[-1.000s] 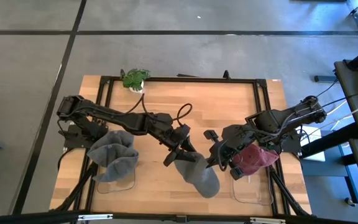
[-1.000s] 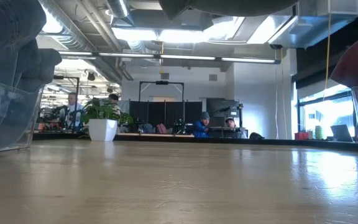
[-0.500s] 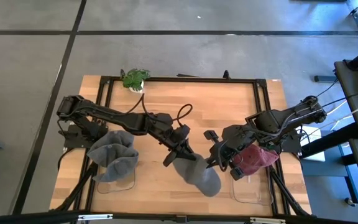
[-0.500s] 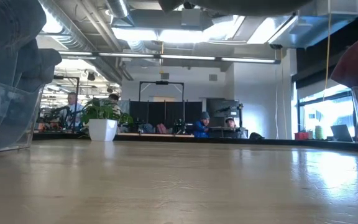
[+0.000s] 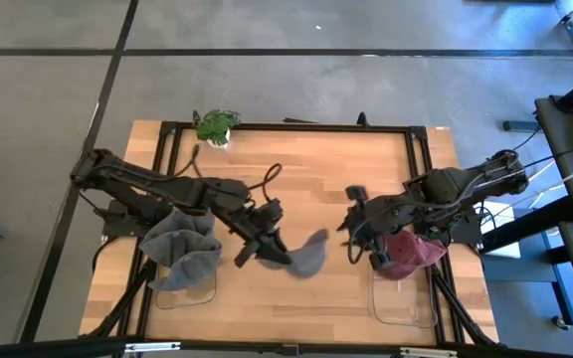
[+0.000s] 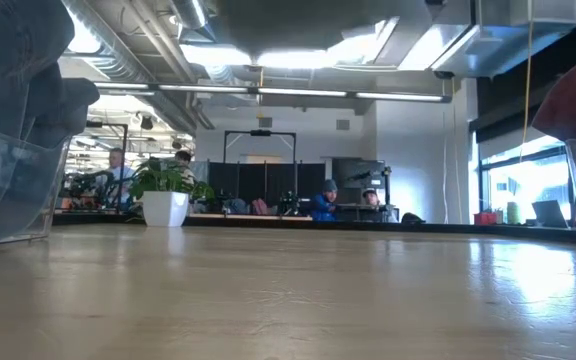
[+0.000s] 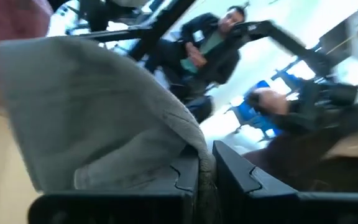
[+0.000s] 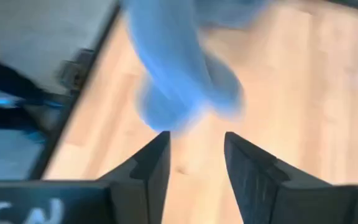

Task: Pick & Place hat
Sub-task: Put the blue cap into the left transparent bin

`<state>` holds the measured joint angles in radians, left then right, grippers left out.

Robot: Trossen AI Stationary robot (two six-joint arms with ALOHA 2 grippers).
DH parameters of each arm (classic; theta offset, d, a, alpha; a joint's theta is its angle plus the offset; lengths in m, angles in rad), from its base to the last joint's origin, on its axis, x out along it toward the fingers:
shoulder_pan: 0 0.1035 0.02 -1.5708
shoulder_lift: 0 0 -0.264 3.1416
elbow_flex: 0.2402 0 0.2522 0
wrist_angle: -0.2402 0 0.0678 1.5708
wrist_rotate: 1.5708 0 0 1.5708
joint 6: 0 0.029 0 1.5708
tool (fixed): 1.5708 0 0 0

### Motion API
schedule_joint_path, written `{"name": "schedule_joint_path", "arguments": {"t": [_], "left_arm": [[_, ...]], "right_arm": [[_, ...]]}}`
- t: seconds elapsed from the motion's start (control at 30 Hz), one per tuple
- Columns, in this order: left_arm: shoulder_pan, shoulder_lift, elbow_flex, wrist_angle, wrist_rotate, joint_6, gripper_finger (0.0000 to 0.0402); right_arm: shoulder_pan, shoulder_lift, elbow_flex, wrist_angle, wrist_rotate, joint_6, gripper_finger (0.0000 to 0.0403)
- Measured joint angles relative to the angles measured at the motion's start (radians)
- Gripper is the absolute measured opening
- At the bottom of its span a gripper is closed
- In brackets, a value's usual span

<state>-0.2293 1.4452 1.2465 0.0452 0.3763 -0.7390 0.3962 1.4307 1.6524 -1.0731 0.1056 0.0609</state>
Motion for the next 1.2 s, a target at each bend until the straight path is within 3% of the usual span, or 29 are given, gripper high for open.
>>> {"name": "schedule_joint_path", "arguments": {"t": [0.23, 0.47, 0.6, 0.77, 1.2], "left_arm": [[-0.109, -0.117, 0.000, -0.115, -0.014, -0.213, 0.0023], [-0.245, -0.271, 0.000, -0.395, -0.171, -0.325, 0.0023], [-0.337, -0.360, 0.000, -0.508, -0.314, -0.354, 0.0023], [-0.459, -0.421, 0.000, -0.612, -0.411, -0.396, 0.0023], [-0.747, -0.443, 0.000, -0.784, -0.740, -0.599, 0.0023]], "right_arm": [[0.000, -0.010, 0.000, -0.062, 0.219, 0.042, 0.0165], [-0.008, -0.010, 0.000, -0.047, 0.347, 0.085, 0.0165], [-0.027, -0.010, -0.001, -0.046, 0.374, 0.142, 0.0165], [-0.065, -0.009, -0.001, -0.045, 0.373, 0.200, 0.0165], [-0.135, -0.009, -0.001, 0.038, 0.374, 0.301, 0.0165]]}}
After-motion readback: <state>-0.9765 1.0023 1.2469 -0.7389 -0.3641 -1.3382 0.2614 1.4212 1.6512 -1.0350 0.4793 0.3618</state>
